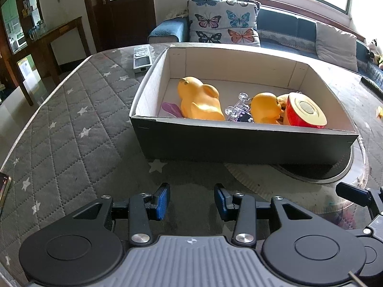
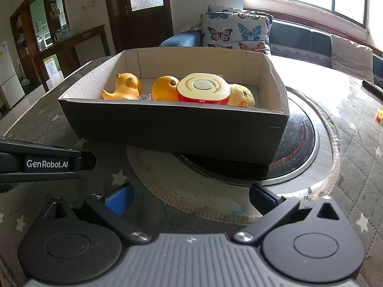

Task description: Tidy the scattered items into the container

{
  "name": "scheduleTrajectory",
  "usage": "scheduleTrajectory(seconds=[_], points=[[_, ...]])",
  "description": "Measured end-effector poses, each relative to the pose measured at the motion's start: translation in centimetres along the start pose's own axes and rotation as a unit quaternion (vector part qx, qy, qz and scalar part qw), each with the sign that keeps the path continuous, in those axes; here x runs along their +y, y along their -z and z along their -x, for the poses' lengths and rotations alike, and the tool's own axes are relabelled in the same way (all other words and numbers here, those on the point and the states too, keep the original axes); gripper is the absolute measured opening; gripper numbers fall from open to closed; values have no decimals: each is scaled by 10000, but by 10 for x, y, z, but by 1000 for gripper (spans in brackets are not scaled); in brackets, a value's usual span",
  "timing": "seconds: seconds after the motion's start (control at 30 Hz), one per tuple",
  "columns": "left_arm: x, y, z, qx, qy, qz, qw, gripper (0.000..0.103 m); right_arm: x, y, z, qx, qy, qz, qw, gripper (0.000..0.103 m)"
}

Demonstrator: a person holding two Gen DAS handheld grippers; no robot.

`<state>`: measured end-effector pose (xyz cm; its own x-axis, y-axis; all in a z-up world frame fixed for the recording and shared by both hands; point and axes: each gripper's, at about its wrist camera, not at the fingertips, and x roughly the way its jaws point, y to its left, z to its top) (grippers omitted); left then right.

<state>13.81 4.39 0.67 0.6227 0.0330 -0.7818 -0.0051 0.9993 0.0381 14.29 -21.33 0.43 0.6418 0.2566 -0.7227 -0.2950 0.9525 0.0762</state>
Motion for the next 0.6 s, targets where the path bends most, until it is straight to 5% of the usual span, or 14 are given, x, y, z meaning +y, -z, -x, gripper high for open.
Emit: scheduleTrajectory(seconds=[0.6], points=[[-8, -4, 1, -98, -34, -167, 9998, 43, -1, -2, -3, 25, 68, -51, 10000, 103]])
